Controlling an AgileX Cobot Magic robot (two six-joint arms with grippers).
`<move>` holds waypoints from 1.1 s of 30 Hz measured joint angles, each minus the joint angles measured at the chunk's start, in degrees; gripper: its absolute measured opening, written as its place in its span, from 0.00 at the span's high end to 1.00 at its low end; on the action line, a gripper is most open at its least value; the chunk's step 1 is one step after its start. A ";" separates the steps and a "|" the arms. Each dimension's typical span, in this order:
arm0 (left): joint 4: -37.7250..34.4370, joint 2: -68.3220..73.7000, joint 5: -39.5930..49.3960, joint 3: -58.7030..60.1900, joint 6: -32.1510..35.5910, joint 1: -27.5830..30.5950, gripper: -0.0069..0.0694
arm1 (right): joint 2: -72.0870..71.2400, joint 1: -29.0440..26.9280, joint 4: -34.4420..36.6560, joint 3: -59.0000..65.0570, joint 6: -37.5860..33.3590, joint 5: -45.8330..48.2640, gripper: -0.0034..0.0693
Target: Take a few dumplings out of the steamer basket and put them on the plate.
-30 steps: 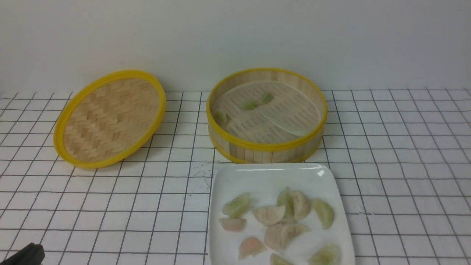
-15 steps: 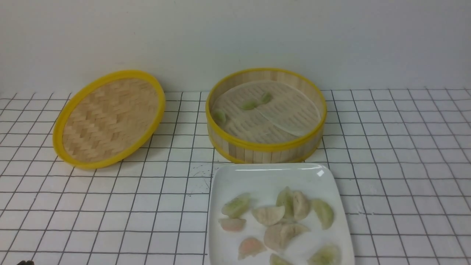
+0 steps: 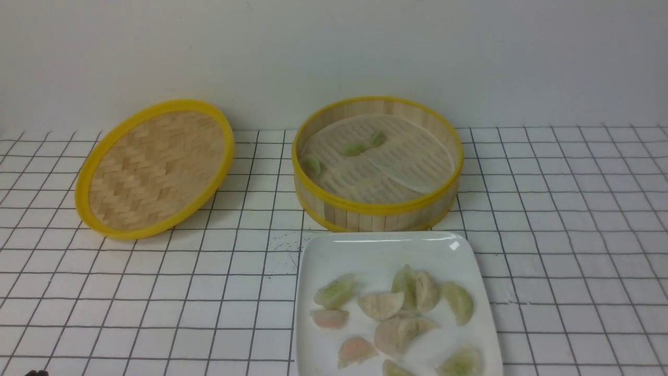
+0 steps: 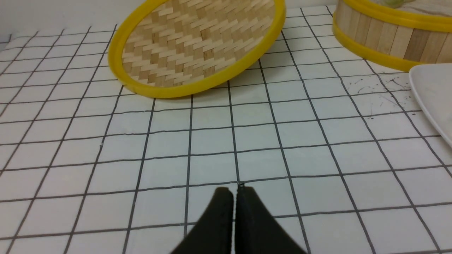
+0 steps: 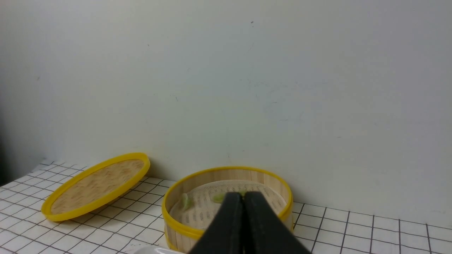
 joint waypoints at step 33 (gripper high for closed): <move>0.00 0.00 0.11 0.00 0.00 0.00 0.92 | 0.01 -24.27 21.76 19.39 -19.42 -10.64 0.97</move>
